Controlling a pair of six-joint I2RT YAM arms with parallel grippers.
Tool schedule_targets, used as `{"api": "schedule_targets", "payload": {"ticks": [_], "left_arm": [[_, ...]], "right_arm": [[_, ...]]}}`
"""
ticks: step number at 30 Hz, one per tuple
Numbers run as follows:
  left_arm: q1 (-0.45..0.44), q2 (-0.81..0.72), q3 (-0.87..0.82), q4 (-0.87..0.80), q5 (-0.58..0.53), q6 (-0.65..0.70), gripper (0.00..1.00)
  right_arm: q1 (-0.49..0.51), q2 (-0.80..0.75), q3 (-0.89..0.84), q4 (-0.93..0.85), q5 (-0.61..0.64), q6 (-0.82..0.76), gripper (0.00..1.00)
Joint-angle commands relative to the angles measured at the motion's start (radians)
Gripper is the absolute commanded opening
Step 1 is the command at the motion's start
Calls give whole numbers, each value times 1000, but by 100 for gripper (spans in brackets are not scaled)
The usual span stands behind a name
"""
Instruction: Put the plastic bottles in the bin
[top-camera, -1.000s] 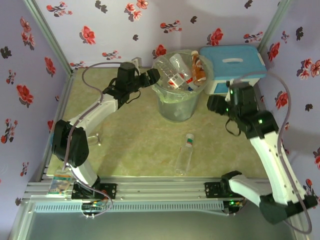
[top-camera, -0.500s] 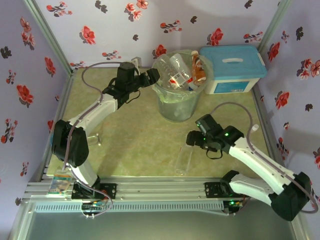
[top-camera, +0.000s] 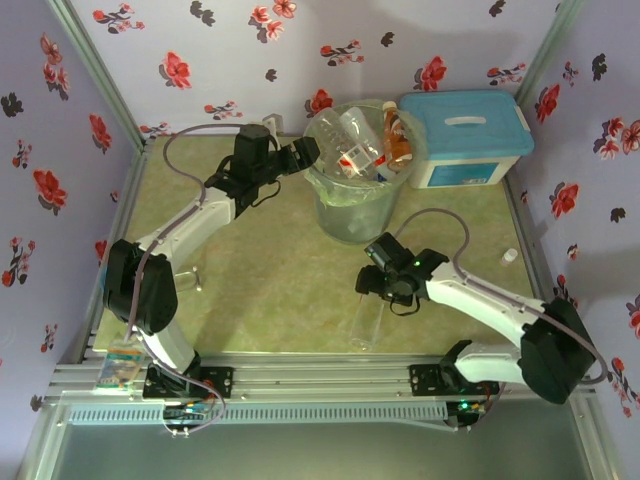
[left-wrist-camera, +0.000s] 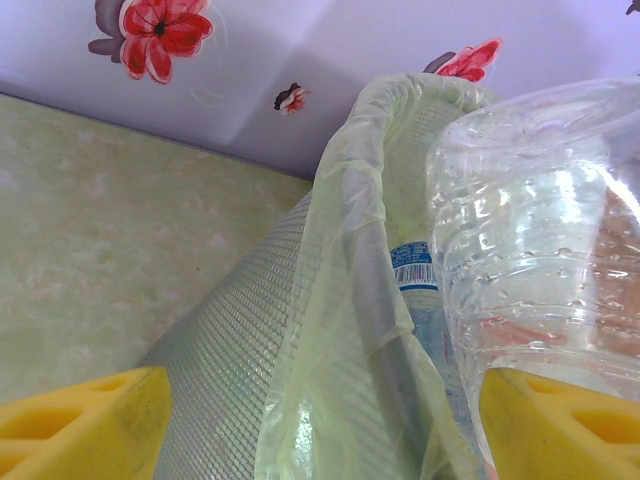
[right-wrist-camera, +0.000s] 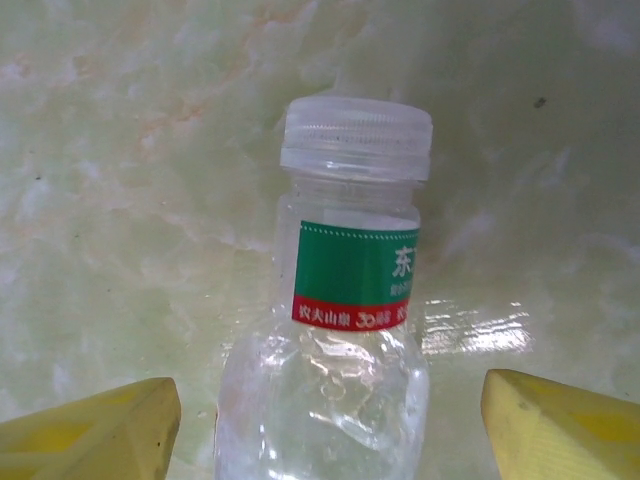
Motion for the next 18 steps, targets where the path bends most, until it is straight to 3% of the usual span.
{"api": "schedule_targets", "payload": {"ticks": [1, 4, 14, 18], "left_arm": [[6, -28, 8, -8, -5, 17, 81], [6, -31, 0, -2, -5, 15, 81], [7, -29, 14, -12, -5, 27, 81], [8, -28, 14, -12, -4, 28, 81]], "right_arm": [[7, 33, -17, 54, 24, 5, 78], [1, 61, -13, 76, 100, -4, 74], [-25, 167, -10, 191, 128, -21, 66], [-25, 186, -14, 192, 141, -34, 57]]}}
